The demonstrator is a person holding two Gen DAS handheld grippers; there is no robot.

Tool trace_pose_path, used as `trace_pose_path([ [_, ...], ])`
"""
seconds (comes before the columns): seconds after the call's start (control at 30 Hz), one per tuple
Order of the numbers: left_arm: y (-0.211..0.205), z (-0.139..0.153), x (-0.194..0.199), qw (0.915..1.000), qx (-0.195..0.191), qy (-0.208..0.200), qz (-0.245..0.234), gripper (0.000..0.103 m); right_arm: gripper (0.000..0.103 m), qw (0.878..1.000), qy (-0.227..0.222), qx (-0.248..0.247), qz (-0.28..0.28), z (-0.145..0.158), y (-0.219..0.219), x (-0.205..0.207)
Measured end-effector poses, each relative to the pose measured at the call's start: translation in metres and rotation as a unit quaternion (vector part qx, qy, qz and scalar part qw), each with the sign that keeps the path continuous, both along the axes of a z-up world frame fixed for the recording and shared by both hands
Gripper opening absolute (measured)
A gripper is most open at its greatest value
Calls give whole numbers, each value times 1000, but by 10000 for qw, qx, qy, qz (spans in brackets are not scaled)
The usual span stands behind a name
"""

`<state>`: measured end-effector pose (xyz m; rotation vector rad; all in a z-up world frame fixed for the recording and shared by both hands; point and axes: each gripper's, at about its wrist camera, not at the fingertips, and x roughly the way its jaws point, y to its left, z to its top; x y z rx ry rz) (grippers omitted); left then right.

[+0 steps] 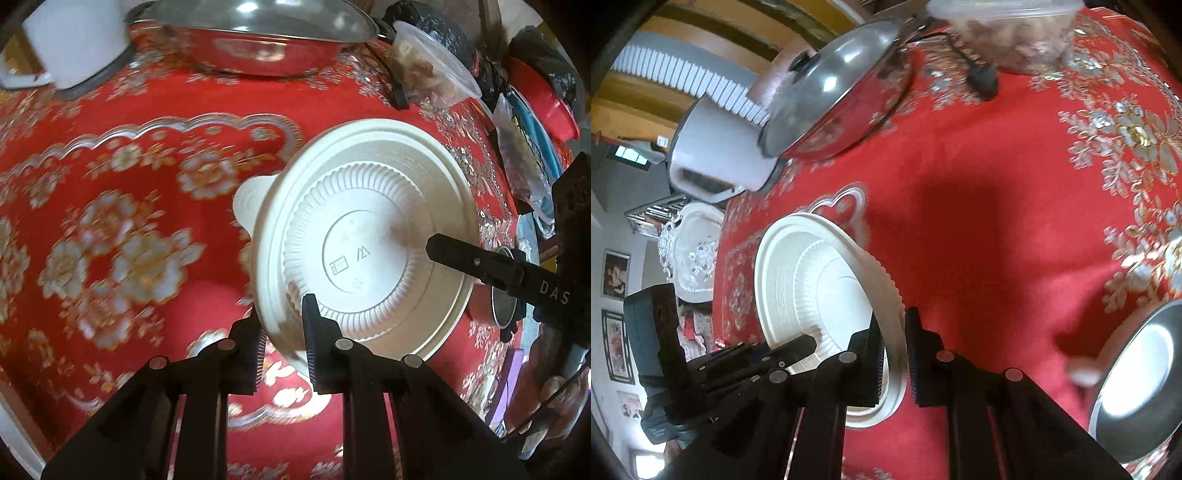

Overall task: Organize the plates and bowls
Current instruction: 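Close the right tool on the cream bowl rim while the left tool grips its other rim, then lift the cream bowl with both tools and carry it over the stack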

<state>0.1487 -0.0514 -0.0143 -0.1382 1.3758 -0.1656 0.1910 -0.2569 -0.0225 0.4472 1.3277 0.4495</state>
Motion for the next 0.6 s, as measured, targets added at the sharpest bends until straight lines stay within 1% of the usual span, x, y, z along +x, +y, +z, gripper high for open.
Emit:
trace_pose_path([
  [0.27, 53, 18, -37, 9988, 163, -164, 427, 16, 11, 9988, -28, 22, 484, 16, 55, -25],
  [0.43, 92, 26, -65, 9961, 210, -260, 817, 16, 11, 9957, -107, -31, 916, 27, 103, -41],
  [0.6, 133, 32, -94, 9918, 269, -336, 1202, 16, 11, 9915, -147, -48, 1289, 31, 148, -53],
])
